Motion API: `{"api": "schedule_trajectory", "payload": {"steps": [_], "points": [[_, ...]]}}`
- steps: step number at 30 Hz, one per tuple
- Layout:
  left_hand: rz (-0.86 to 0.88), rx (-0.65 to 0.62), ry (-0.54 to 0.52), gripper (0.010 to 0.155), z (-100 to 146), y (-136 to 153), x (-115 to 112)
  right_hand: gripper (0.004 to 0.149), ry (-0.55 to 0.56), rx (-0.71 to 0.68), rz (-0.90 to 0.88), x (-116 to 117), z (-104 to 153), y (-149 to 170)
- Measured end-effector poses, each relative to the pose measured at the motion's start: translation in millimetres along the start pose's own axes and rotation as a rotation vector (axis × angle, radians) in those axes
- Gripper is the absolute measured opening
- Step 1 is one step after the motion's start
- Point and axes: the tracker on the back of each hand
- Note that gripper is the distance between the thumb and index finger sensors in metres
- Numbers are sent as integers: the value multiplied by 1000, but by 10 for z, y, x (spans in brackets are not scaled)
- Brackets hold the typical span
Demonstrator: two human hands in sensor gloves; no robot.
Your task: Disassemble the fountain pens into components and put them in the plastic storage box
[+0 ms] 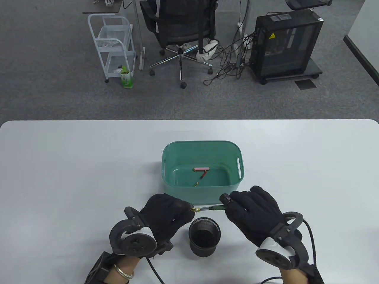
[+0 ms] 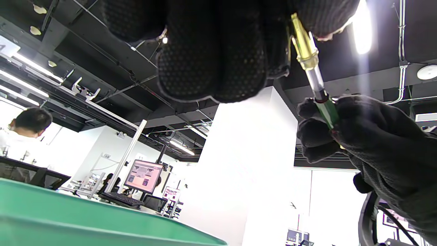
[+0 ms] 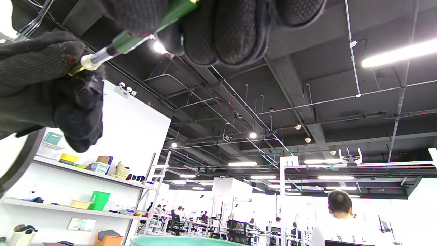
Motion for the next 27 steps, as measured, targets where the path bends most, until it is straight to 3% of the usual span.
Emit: {"api": "schedule_trajectory", "payload": {"steps": [27], "points": [[37,60,-24,49,10,120,88,41,77,80,32,-190,17,189]]}}
Point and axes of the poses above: the tracker on the back of each hand, its own y axis roughly to the little-finger side, its own z axis roughly from the fingertips to the wrist, x = y × z, and after that the axes turned 6 degrees about y, right-handed
